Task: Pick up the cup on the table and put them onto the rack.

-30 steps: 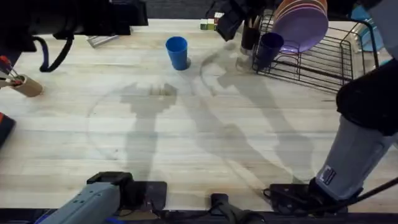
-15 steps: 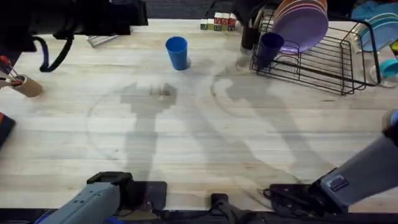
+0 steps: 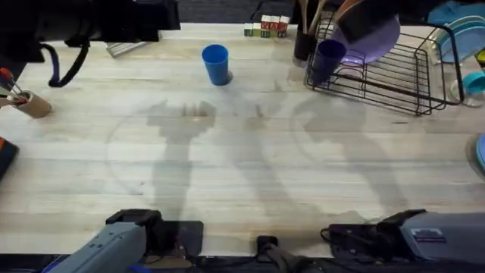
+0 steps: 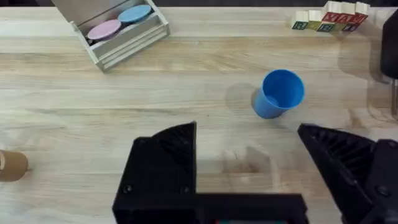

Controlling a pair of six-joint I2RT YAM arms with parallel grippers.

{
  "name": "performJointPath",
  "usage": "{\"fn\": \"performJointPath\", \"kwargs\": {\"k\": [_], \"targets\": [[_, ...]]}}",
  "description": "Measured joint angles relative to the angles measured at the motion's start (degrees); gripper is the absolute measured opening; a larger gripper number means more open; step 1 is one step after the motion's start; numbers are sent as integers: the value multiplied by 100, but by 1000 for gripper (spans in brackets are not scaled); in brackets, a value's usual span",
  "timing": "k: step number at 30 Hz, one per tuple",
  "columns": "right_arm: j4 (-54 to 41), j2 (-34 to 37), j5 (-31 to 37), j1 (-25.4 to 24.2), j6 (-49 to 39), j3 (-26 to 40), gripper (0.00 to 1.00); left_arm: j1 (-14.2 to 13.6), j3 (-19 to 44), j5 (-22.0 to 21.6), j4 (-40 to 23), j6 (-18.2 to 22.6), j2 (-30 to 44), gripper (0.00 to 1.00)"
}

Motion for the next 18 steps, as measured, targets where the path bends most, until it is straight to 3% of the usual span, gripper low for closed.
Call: {"fn": "performJointPath", "kwargs": {"k": [2, 6, 12, 18], "targets": [[130, -641, -10, -357, -50, -592, 993, 0, 10, 29, 68, 0, 169, 993], [230, -1110, -50, -752, -73, -985, 993, 0, 11, 35, 310, 0, 615, 994], [162, -1244, -454, -1220, -75, -1102, 993, 0, 11, 174, 933, -27, 1333, 994], [65, -1242, -654, -1405, -68, -1124, 993, 0, 11, 635, 1329, -76, 2103, 993]]}}
